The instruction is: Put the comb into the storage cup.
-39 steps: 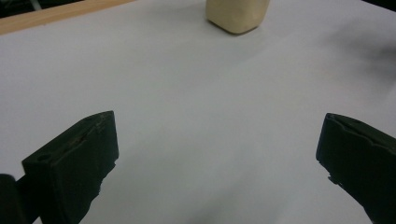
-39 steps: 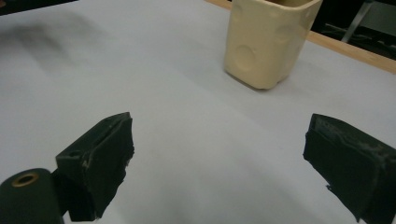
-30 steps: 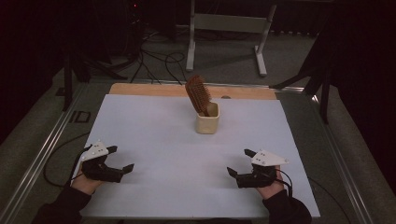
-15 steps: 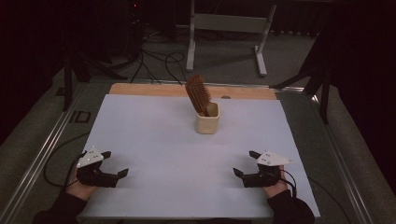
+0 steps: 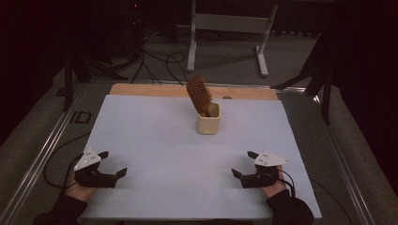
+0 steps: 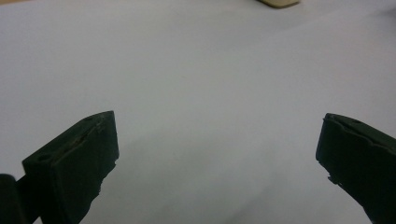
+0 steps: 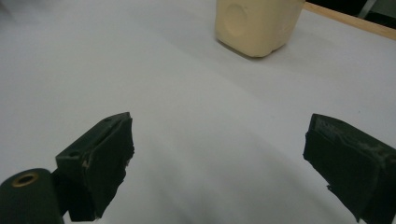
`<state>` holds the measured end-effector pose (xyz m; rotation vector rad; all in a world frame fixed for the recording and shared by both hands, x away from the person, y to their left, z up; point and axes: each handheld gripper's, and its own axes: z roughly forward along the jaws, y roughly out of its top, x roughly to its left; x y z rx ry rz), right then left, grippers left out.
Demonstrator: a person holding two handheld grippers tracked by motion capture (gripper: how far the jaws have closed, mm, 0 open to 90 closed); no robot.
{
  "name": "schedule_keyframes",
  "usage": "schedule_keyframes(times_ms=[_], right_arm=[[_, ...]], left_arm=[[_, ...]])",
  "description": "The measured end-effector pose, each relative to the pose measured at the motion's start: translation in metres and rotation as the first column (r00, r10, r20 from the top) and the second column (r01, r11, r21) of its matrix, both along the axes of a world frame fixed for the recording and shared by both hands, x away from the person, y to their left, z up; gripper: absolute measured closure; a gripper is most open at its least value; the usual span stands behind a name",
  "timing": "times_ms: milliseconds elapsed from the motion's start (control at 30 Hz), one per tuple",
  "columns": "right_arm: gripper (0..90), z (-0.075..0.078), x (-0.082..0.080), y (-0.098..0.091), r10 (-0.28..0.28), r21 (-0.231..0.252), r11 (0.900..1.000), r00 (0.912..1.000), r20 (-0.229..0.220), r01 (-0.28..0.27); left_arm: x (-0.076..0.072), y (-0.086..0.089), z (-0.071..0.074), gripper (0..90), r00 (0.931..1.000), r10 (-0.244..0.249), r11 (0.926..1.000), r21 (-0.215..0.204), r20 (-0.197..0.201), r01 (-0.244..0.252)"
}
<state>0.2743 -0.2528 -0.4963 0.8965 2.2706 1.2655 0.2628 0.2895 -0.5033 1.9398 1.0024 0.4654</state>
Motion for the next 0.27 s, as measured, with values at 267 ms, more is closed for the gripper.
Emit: schedule_keyframes(times_ms=[267], right_arm=[[8.2,0.0001,-0.0004,0.0015,0.007,0.002,1.0,1.0,-0.005,-0.007]], left_arm=[[0.0004,0.0007,-0.0002,0.0,1.0,-0.005,0.9999,-0.014,-0.006,0.005]])
